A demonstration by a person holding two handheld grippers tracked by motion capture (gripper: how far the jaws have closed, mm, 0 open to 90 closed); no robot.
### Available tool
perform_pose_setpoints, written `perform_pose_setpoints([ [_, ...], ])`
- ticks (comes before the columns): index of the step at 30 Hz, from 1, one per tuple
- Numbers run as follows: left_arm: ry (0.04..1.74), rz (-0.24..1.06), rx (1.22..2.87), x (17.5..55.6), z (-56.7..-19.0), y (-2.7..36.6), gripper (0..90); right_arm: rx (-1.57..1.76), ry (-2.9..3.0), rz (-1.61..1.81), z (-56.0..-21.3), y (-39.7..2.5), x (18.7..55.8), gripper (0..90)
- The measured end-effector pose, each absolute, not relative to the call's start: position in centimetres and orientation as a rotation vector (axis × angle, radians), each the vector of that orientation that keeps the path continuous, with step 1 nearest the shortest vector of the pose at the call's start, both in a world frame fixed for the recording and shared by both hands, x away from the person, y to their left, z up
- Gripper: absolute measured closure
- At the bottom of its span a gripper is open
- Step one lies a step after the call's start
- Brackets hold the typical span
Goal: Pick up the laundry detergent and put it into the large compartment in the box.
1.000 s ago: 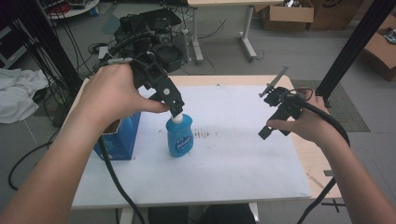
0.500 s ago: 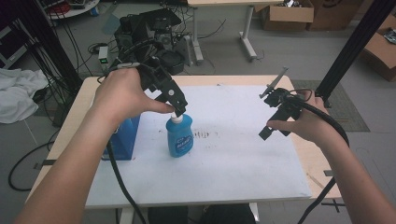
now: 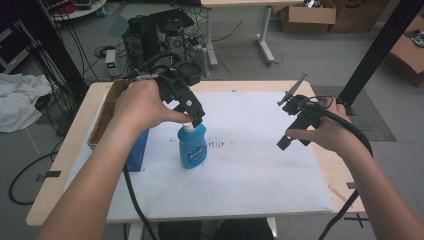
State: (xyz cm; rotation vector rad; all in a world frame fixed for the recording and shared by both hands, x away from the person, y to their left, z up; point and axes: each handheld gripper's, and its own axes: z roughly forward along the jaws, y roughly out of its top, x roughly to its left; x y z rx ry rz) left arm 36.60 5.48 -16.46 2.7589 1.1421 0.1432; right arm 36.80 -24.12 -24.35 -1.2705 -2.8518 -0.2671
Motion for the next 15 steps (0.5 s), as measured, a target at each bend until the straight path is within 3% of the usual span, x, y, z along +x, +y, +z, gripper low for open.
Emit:
perform_pose_setpoints([
  [15, 1.165, 0.11, 2.792, 38.3, -19.7, 5.0, 0.1, -1.268, -2.849, -0.267, -24.7, -24.4, 37.0, 20.4],
])
